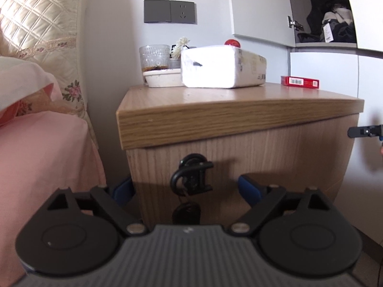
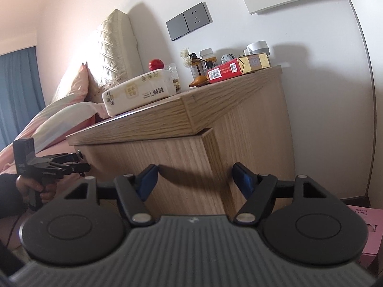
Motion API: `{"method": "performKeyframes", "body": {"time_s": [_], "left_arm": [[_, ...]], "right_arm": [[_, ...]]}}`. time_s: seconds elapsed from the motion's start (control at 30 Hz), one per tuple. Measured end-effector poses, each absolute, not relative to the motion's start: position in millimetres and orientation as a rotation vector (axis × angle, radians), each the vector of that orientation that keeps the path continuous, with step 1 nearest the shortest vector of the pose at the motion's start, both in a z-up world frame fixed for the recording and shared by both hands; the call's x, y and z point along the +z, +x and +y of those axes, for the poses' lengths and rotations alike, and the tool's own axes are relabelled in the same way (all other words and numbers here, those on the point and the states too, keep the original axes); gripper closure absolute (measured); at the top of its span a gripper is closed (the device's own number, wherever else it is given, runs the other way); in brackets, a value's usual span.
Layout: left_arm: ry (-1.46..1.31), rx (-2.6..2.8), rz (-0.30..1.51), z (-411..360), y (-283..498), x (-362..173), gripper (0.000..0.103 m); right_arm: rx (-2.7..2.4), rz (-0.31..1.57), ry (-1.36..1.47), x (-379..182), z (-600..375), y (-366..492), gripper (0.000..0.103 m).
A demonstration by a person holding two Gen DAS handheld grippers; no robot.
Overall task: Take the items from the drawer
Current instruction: 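Move the left gripper onto the black drawer handle and close it, then pull the drawer open with the left gripper holding the handle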
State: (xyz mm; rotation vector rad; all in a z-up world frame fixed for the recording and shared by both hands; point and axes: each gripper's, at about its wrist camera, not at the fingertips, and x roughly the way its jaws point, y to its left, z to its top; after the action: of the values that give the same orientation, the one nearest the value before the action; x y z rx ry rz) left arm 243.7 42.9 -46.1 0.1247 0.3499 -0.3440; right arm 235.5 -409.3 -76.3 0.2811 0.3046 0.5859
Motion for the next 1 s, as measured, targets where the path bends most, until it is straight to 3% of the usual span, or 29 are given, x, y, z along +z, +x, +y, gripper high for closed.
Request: {"method": "performKeyframes", "body": {"time_s": [1.0], "left_arm": [[0.135, -0.362, 0.375, 49, 230, -40, 0.015]], "right_arm": [[0.707, 0.324, 0.179, -68, -417, 223, 0.029]]}}
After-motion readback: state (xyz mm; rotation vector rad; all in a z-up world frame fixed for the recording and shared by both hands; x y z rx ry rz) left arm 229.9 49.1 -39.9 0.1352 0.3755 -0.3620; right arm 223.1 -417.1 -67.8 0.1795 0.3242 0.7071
